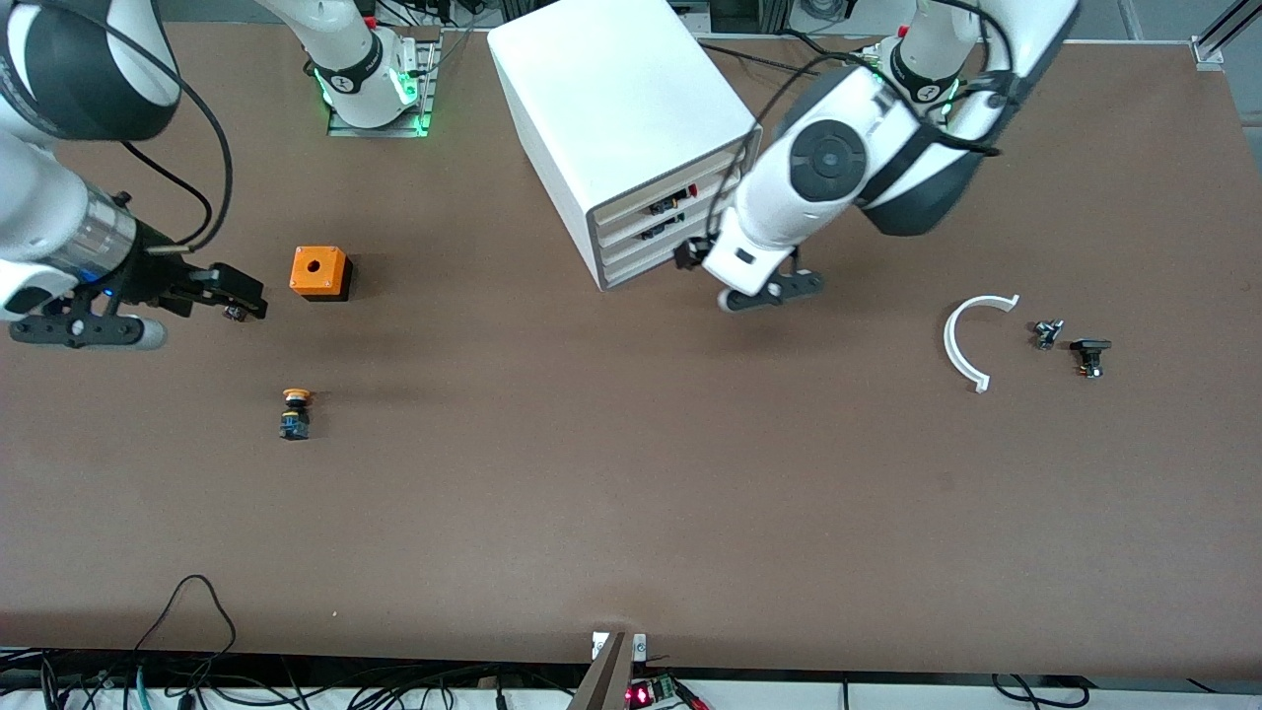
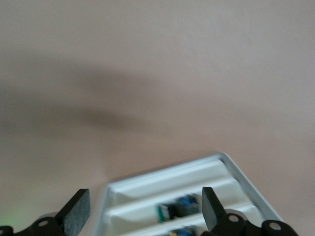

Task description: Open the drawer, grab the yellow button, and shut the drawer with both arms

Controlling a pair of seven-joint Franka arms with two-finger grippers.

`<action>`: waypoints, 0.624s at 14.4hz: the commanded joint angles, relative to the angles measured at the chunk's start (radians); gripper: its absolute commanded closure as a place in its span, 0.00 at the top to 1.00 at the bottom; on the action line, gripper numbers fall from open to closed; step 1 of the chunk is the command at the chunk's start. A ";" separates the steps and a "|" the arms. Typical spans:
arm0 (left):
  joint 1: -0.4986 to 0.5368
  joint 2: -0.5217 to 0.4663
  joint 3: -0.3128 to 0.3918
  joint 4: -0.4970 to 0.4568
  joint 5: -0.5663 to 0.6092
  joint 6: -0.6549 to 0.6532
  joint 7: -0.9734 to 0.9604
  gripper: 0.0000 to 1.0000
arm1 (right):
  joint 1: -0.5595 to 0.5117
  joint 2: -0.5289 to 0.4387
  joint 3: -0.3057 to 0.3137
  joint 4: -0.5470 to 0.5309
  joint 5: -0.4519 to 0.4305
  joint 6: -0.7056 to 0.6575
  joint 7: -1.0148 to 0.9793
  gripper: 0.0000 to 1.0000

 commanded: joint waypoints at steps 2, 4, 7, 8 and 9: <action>0.079 -0.014 -0.010 0.168 0.131 -0.217 0.243 1.00 | -0.114 -0.085 0.120 -0.034 -0.027 -0.043 0.021 1.00; 0.147 -0.016 -0.010 0.197 0.151 -0.247 0.388 1.00 | -0.117 -0.131 0.120 -0.074 -0.027 -0.031 0.021 1.00; 0.205 -0.019 -0.008 0.255 0.153 -0.300 0.548 1.00 | -0.117 -0.230 0.120 -0.225 -0.026 0.086 0.036 1.00; 0.213 -0.022 -0.005 0.278 0.151 -0.325 0.590 1.00 | -0.117 -0.255 0.120 -0.259 -0.026 0.098 0.060 1.00; 0.214 -0.030 0.019 0.304 0.151 -0.351 0.642 1.00 | -0.115 -0.258 0.122 -0.255 -0.026 0.082 0.065 1.00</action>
